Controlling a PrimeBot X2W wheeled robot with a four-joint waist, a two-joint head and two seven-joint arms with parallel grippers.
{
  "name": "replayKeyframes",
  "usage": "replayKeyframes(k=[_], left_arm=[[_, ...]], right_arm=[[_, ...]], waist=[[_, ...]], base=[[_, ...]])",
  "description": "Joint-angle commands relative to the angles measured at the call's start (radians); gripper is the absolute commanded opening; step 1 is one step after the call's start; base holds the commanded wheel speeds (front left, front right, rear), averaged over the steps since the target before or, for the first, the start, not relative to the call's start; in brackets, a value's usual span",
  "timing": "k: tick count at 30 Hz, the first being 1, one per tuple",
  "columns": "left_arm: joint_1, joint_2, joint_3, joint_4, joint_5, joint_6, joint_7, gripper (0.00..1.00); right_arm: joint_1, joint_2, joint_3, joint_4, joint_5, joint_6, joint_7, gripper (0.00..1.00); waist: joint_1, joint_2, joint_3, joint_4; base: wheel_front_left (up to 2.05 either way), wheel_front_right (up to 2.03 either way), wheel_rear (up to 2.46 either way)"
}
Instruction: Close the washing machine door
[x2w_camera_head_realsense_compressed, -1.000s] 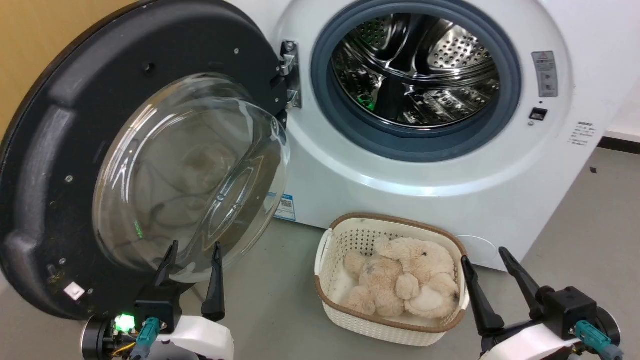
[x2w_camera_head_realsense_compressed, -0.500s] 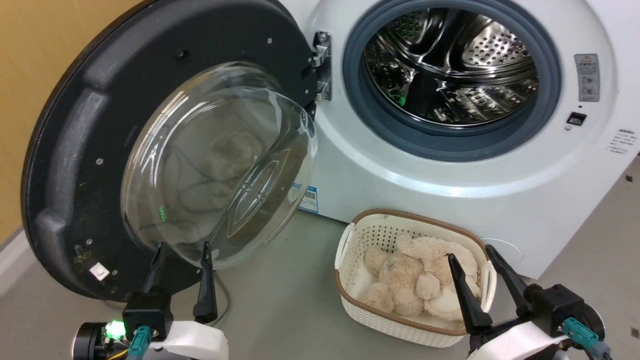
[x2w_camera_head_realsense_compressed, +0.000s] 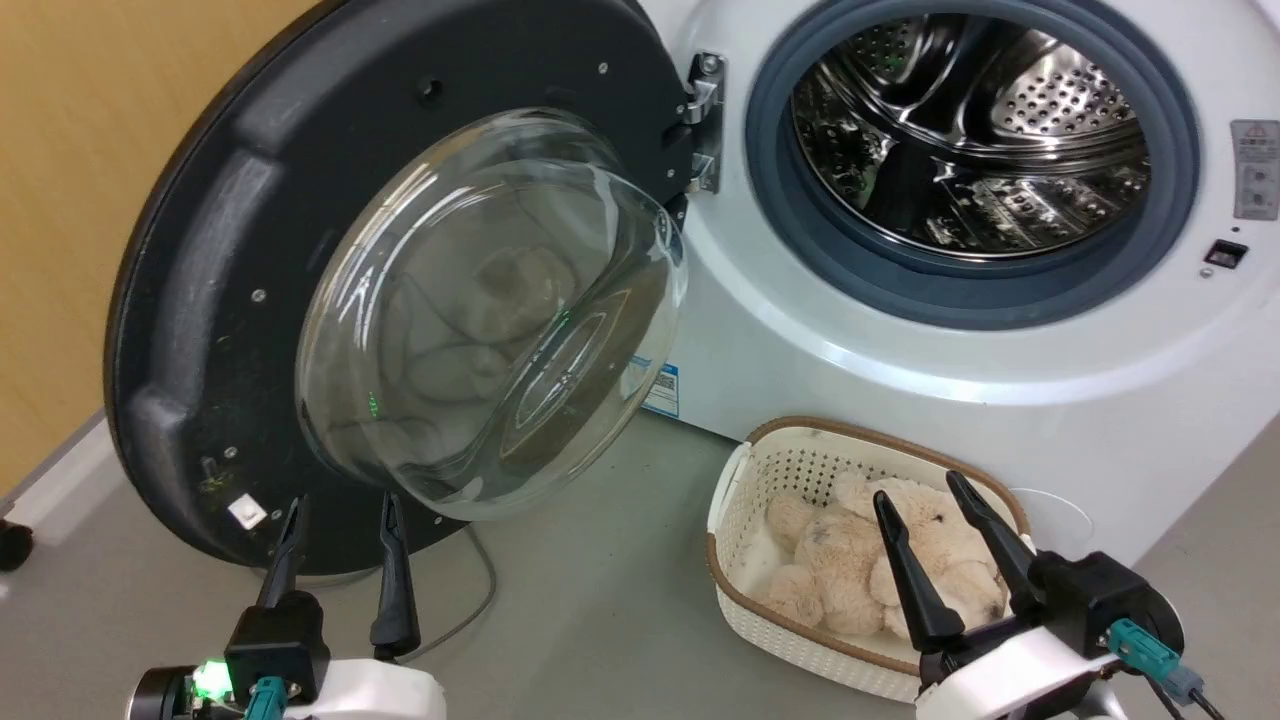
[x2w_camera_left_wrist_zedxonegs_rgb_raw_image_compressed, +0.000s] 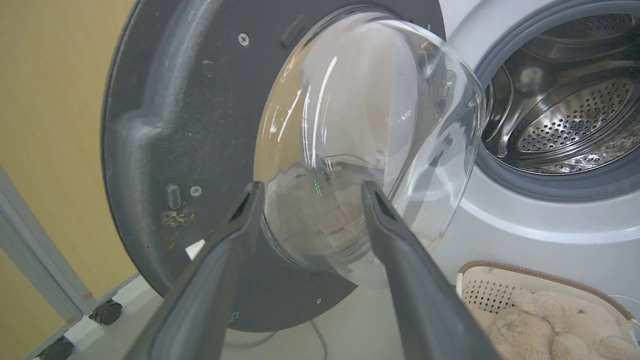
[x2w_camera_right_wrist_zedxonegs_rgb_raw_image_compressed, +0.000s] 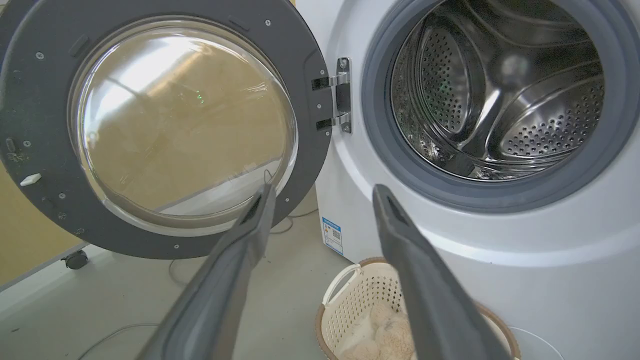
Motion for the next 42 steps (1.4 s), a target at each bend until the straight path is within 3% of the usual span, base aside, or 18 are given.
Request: replayKeyframes(k=[1,42], left_arm=[[0.014,-0.001,0.000,-0.005,-0.003,0.006,-0.008,1.00],[0.050,0.005,-0.010,-0.034,0.001,0.070,-0.093,1.00]], right_arm=[[-0.017,-0.007,0.005,0.005,0.014,0.001,-0.008,1.00],[-0.037,-0.034,0.089,0.042,0.111,0.001,-0.093,1.00]], waist=[[0.0000,0.0000,0.000,0.006],[0.0000,0.0000,0.007,0.178]], base=[[-0.07,-0.07,-0.07],[-0.02,-0.02,-0.02]])
